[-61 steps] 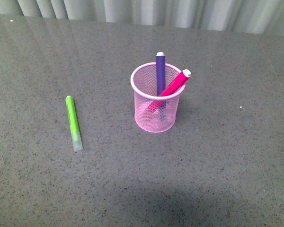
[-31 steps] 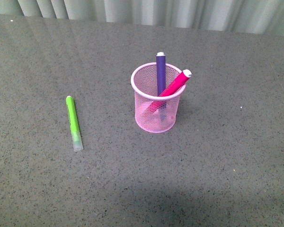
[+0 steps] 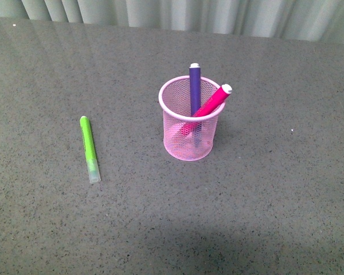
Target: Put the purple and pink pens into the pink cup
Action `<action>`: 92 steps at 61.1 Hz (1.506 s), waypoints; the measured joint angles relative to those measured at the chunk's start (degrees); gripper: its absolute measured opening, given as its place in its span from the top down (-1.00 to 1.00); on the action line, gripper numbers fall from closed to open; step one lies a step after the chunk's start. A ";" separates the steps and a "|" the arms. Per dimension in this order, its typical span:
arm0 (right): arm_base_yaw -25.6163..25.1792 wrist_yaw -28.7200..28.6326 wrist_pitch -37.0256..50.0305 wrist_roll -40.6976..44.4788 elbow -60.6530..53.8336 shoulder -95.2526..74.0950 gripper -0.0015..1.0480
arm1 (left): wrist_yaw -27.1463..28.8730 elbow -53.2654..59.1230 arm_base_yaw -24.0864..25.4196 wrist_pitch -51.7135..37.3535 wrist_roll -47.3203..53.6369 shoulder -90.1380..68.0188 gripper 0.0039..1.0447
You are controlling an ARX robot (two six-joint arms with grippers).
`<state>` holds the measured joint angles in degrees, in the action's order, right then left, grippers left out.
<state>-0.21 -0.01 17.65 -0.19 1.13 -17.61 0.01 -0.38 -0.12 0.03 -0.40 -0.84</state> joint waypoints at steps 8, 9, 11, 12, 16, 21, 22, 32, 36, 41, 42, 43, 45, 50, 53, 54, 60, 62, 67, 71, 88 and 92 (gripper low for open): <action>0.00 0.00 -2.40 0.00 0.00 2.49 0.94 | 0.00 0.00 0.00 0.00 0.00 0.00 -0.85; 0.00 0.00 -2.75 0.00 0.00 2.86 0.94 | -0.02 0.00 0.00 0.00 -0.02 0.00 -0.85; 0.00 0.02 -3.28 0.00 0.00 3.37 0.94 | 0.00 0.00 0.00 0.00 -0.02 0.00 -0.85; 0.00 0.02 -3.45 0.00 0.00 3.54 0.94 | 0.00 0.00 0.00 0.00 0.00 0.00 -0.85; 0.00 0.00 -4.44 0.00 0.00 4.50 0.94 | 0.00 0.00 0.00 0.00 0.00 0.00 -0.85; 0.00 0.00 -6.08 0.00 0.00 6.14 0.94 | 0.00 0.00 0.00 0.00 -0.02 0.00 -0.85; 0.00 0.00 -6.51 0.00 0.00 6.54 0.94 | 0.00 0.00 0.00 0.00 0.00 0.00 -0.85; 0.04 -0.02 -17.05 0.00 0.02 15.69 0.94 | 0.00 0.00 0.00 0.00 0.00 0.00 -0.85; 0.09 0.02 -17.33 0.00 0.02 17.22 0.94 | 0.00 0.00 0.00 0.00 0.00 0.00 -0.85; 0.11 0.04 -17.46 0.00 0.02 17.29 0.94 | -0.02 0.00 0.00 0.00 0.00 0.00 -0.85; 0.11 0.04 -17.46 0.00 0.02 17.29 0.94 | 0.00 0.00 0.00 0.00 -0.02 0.00 -0.85; 0.09 0.02 -17.46 0.00 0.02 17.29 0.94 | -0.02 0.00 0.00 0.00 0.00 0.00 -0.85; 0.11 0.04 -17.46 0.00 0.02 17.29 0.94 | 0.00 0.00 0.00 0.00 0.00 0.00 -0.85; 0.11 0.02 -17.46 0.00 0.02 17.33 0.94 | 0.00 0.00 0.00 0.00 0.00 0.00 -0.85; 0.11 0.02 -17.46 0.00 0.02 17.33 0.94 | 0.00 0.00 0.00 0.00 -0.02 0.00 -0.85; 0.11 0.04 -17.46 0.00 0.02 17.33 0.94 | 0.00 0.00 0.00 0.00 0.00 0.00 -0.85; 0.11 0.02 -17.46 0.02 0.02 17.33 0.75 | 0.00 0.00 0.00 0.00 0.00 0.00 -0.85; 0.11 0.02 -17.46 0.02 0.02 17.33 0.65 | 0.00 0.00 0.00 0.00 0.00 0.00 -0.85; 0.11 0.02 -17.46 0.02 0.02 17.33 0.35 | 0.00 0.00 0.00 0.00 0.00 0.00 -0.85; 0.11 0.04 -17.46 0.02 0.02 17.33 0.15 | 0.00 0.00 0.00 0.00 0.00 0.00 -0.85; 0.11 0.02 -17.46 0.02 0.02 17.33 -0.75 | 0.00 0.00 0.00 0.00 -0.02 0.00 -0.85; 0.11 0.02 -17.46 0.02 0.02 17.33 -0.88 | 0.00 0.00 0.00 0.00 0.00 0.00 -0.85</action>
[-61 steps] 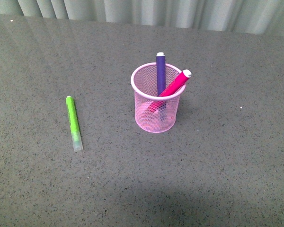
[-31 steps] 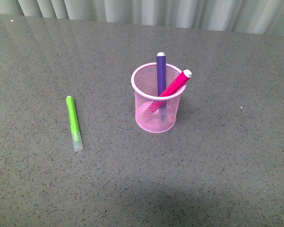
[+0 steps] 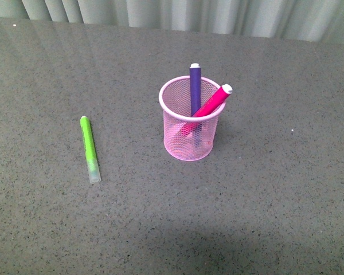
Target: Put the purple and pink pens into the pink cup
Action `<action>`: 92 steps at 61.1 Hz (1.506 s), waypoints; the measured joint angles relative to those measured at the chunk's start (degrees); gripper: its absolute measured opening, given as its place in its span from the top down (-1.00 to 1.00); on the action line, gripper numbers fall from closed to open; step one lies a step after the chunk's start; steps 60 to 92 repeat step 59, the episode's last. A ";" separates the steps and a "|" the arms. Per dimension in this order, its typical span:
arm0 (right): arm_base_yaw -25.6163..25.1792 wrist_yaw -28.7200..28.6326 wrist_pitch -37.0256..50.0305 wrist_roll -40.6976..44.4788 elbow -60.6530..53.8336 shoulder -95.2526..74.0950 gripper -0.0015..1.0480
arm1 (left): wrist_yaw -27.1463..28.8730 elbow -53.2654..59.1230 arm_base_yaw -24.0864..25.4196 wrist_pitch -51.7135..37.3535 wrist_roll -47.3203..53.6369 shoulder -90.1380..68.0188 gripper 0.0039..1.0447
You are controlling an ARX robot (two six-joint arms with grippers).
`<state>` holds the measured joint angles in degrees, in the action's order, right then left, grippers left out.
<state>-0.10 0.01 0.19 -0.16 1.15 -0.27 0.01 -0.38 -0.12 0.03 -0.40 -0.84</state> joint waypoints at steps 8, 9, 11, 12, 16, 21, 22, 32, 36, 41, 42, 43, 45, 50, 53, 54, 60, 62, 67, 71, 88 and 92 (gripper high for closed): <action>0.00 0.00 0.00 0.00 0.00 0.00 -0.86 | 0.00 0.00 0.00 0.00 -0.02 0.00 -0.85; 0.00 0.00 0.00 0.00 0.00 0.00 -0.86 | 0.00 0.00 0.00 0.00 -0.02 0.00 -0.85; 0.00 0.00 0.00 0.00 0.00 0.00 -0.86 | 0.00 0.00 0.00 0.00 -0.02 0.00 -0.85; 0.00 0.00 0.00 0.00 0.00 0.00 -0.86 | 0.00 0.00 0.00 0.00 0.00 0.00 -0.85; 0.00 0.02 0.00 0.00 0.00 0.00 -0.86 | 0.00 0.00 0.00 0.00 0.00 0.00 -0.85; 0.00 0.00 0.00 0.00 0.00 0.00 -0.86 | 0.00 0.00 0.00 0.00 0.00 0.00 -0.85; 0.00 0.00 0.00 0.00 0.00 0.00 -0.86 | 0.00 0.00 0.00 0.00 0.00 0.00 -0.85; 0.00 0.00 0.00 0.00 0.00 0.00 -0.86 | 0.00 0.00 0.00 0.00 0.00 0.00 -0.85; 0.00 0.02 0.00 0.00 0.00 0.00 -0.86 | 0.00 0.00 0.00 0.00 0.00 0.00 -0.85; 0.00 0.02 0.00 0.00 0.00 0.00 -0.86 | 0.00 0.00 0.00 0.00 0.00 0.00 -0.85; 0.00 0.02 0.00 0.00 0.00 0.00 -0.86 | 0.00 0.00 0.00 0.00 0.00 0.00 -0.85; 0.00 0.02 0.00 0.00 0.00 0.00 -0.86 | 0.00 0.00 0.00 0.00 0.00 0.00 -0.85; 0.00 0.00 0.00 0.00 0.00 0.00 -0.86 | 0.00 0.00 0.00 0.00 0.00 0.00 -0.85; 0.00 0.00 0.00 0.00 0.00 0.00 -0.86 | 0.00 0.00 0.00 0.00 0.00 0.00 -0.85; 0.00 0.02 0.00 0.00 0.00 0.00 -0.86 | 0.00 0.00 0.00 0.00 0.00 0.00 -0.85; 0.00 0.00 0.00 0.00 0.00 0.00 -0.86 | 0.00 0.00 0.00 0.00 0.00 0.00 -0.85; 0.00 0.00 0.00 0.00 0.00 0.00 -0.86 | 0.00 0.00 0.00 0.00 0.00 0.00 -0.85; 0.00 0.00 0.00 0.00 0.00 0.00 -0.86 | 0.00 0.00 0.00 0.00 0.00 0.00 -0.85; 0.00 0.00 0.00 0.00 0.00 0.00 -0.86 | 0.00 0.00 0.00 0.00 0.00 0.00 -0.85; 0.00 0.00 0.00 0.00 0.00 0.00 -0.86 | 0.00 0.00 0.00 0.00 0.00 0.00 -0.85; 0.00 0.00 0.00 0.00 0.00 0.00 -0.86 | 0.00 0.00 0.00 0.00 0.00 0.00 -0.85; 0.00 0.00 0.00 0.00 0.00 0.00 -0.86 | 0.00 0.00 0.00 0.00 0.00 0.00 -0.85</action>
